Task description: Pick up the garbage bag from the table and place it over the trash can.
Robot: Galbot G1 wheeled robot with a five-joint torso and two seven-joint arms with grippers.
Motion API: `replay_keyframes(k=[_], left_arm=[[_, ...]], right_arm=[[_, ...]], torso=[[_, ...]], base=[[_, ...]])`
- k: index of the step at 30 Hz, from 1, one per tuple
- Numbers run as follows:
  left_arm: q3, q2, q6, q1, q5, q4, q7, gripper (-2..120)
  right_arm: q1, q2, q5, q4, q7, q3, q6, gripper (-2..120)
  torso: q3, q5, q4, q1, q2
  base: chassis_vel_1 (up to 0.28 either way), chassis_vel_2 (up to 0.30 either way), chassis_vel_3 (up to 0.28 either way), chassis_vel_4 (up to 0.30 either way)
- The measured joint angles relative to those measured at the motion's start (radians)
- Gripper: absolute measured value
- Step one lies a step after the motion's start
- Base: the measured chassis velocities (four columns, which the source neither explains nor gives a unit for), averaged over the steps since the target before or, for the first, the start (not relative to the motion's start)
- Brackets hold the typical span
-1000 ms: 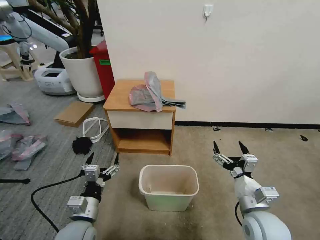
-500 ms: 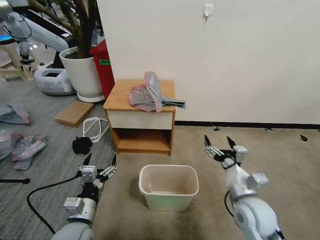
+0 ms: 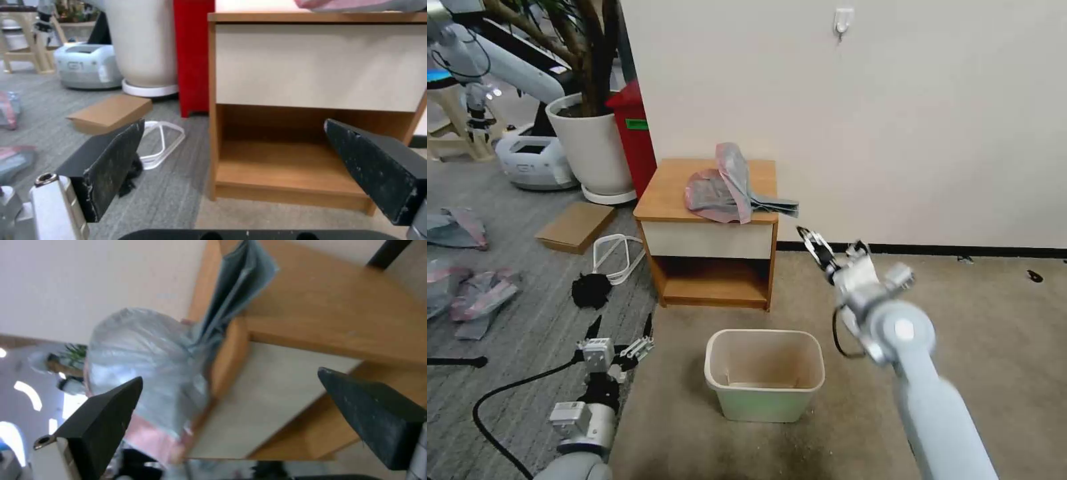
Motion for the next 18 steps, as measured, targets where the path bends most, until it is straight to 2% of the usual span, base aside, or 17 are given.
replay_keyframes(k=[9,18], left_arm=[[-0.031,-0.023,-0.015,0.035,0.01,-0.016,-0.003,100],[-0.051,-0.03,-0.024,0.05,0.012,-0.025,-0.005,100]], right_arm=[[0.13,0.082,0.045,-0.148,0.017,0.023,0.007,100],[0.204,0.133,-0.016,-0.287,-0.008,0.027,0.017,100]], torso=[[0.0,0.0002,-0.0002,0.0,0.0],[0.0,0.0002,-0.0002,0.0,0.0]], base=[[0.0,0.0,0.0,0.0],[0.0,0.0,0.0,0.0]])
